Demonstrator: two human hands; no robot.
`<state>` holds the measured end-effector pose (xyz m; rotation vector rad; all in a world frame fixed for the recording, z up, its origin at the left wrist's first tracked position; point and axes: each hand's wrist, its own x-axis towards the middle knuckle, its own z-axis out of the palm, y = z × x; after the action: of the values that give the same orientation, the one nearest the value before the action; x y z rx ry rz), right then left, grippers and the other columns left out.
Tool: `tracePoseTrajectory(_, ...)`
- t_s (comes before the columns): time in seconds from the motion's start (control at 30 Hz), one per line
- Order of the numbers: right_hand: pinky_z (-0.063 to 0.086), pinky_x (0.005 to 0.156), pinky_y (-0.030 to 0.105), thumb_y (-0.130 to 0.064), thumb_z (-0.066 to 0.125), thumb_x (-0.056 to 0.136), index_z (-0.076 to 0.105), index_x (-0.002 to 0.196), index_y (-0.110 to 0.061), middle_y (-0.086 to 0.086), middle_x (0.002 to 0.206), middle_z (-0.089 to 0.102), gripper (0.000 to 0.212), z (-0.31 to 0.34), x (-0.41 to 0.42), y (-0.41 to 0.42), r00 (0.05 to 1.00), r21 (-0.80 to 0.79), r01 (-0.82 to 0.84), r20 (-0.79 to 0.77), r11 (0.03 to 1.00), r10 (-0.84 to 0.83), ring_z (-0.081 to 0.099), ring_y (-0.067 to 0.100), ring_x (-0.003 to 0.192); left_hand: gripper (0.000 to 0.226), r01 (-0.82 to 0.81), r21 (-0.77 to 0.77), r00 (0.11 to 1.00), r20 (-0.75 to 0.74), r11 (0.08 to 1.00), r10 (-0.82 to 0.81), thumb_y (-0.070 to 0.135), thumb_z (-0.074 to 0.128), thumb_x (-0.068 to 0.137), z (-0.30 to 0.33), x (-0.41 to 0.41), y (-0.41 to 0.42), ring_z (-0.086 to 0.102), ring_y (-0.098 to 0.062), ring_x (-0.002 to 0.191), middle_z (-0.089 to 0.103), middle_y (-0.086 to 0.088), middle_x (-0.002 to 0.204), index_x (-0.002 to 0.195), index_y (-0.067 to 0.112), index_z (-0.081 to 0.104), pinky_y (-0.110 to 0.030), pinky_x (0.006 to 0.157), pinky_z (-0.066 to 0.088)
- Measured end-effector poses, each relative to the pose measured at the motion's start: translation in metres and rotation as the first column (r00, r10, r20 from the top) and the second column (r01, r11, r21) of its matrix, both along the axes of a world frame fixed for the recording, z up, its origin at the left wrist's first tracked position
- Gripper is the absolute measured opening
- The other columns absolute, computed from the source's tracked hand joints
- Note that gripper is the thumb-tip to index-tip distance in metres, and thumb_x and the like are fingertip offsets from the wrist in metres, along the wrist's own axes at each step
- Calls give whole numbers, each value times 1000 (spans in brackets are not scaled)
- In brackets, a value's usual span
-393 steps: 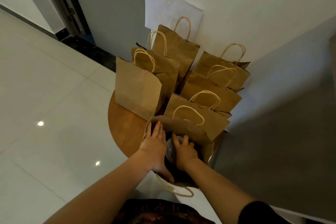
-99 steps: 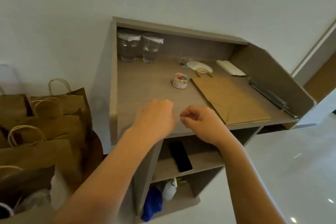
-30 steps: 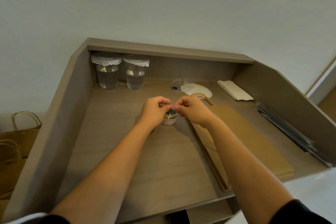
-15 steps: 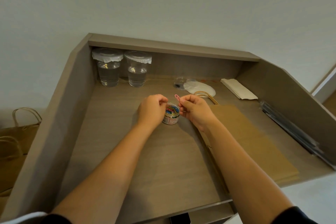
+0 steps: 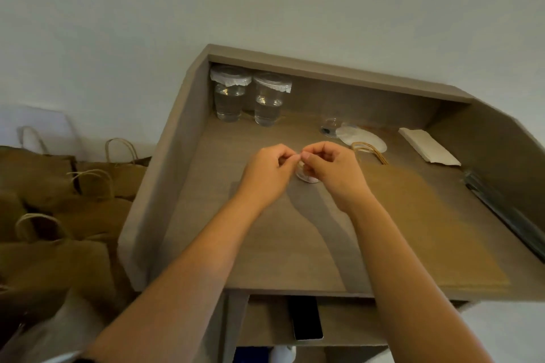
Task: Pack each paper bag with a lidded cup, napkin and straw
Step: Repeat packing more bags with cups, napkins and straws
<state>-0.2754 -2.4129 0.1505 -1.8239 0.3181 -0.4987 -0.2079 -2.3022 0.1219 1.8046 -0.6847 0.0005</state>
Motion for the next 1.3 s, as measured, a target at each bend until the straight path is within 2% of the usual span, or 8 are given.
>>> tracePoseTrajectory(0.2, 52, 61, 19, -1, 59, 86, 64, 87, -6, 1, 66, 64, 8, 1, -42, 89, 970, 361, -242, 72, 900, 232, 57, 8, 59, 13, 0, -59, 1000, 14, 998, 1, 14, 59, 91, 11, -60, 109, 55, 4, 63, 62, 12, 70, 82, 18, 66, -13, 65, 44)
tracePoseTrajectory(0.5, 52, 66, 16, -10, 61, 86, 66, 79, -18, -6, 68, 67, 12, -34, -108, 220, 868, 95, -482, -85, 871, 490, 61, 7, 64, 11, 158, 229, 956, -280, 961, -91, 23, 61, 88, -2, -123, 276, 62, -2, 69, 67, 9, 75, 93, 19, 70, -11, 62, 48)
tracePoseTrajectory(0.63, 47, 62, 10, -13, 58, 90, 62, 79, -21, -8, 66, 62, 15, -81, -88, 290, 794, 30, -558, -271, 830, 544, 57, -3, 62, 16, 98, 431, 898, -427, 897, 107, 27, 67, 85, -49, -113, 351, 65, -9, 85, 70, 5, 89, 99, 20, 69, -20, 78, 52)
tracePoseTrajectory(0.8, 43, 61, 12, -16, 54, 94, 55, 77, -24, -3, 80, 57, 19, -161, -49, 367, 679, -20, -608, -531, 794, 507, 54, 7, 72, 37, -30, 799, 842, -304, 601, 445, 29, 70, 83, -122, -84, 436, 58, -14, 102, 63, -1, 111, 116, 17, 59, -26, 88, 47)
tracePoseTrajectory(0.87, 39, 66, 9, -14, 53, 94, 55, 76, -24, -3, 96, 55, 21, -184, -37, 386, 690, -71, -576, -576, 814, 438, 54, 9, 88, 47, -126, 819, 797, -252, 560, 548, 35, 70, 82, -141, -67, 464, 56, -18, 109, 60, -1, 117, 123, 18, 53, -30, 90, 47)
tracePoseTrajectory(0.97, 32, 96, 17, -10, 55, 93, 58, 77, -23, -1, 134, 37, 21, -203, -19, 398, 723, -149, -500, -613, 853, 317, 34, 18, 127, 64, -284, 810, 767, -129, 513, 629, 38, 74, 78, -160, -35, 491, 51, -23, 115, 52, -4, 125, 129, 19, 42, -35, 90, 47)
tracePoseTrajectory(1.07, 19, 111, 37, -15, 55, 93, 60, 79, -21, -1, 151, 20, 16, -210, -9, 401, 716, -179, -496, -638, 849, 283, 12, 23, 142, 96, -282, 838, 832, -29, 467, 554, 41, 77, 74, -171, -6, 501, 35, -29, 132, 33, -8, 144, 145, 19, 17, -42, 102, 39)
tracePoseTrajectory(1.3, 31, 107, 29, -17, 57, 92, 62, 84, -21, 0, 147, 29, 10, -221, 15, 413, 632, -255, -645, -708, 721, 315, 34, 22, 134, 116, -20, 891, 981, -71, 453, 182, 44, 75, 75, -182, 44, 489, 1, -29, 146, 9, -6, 158, 150, 16, -9, -50, 116, 4)
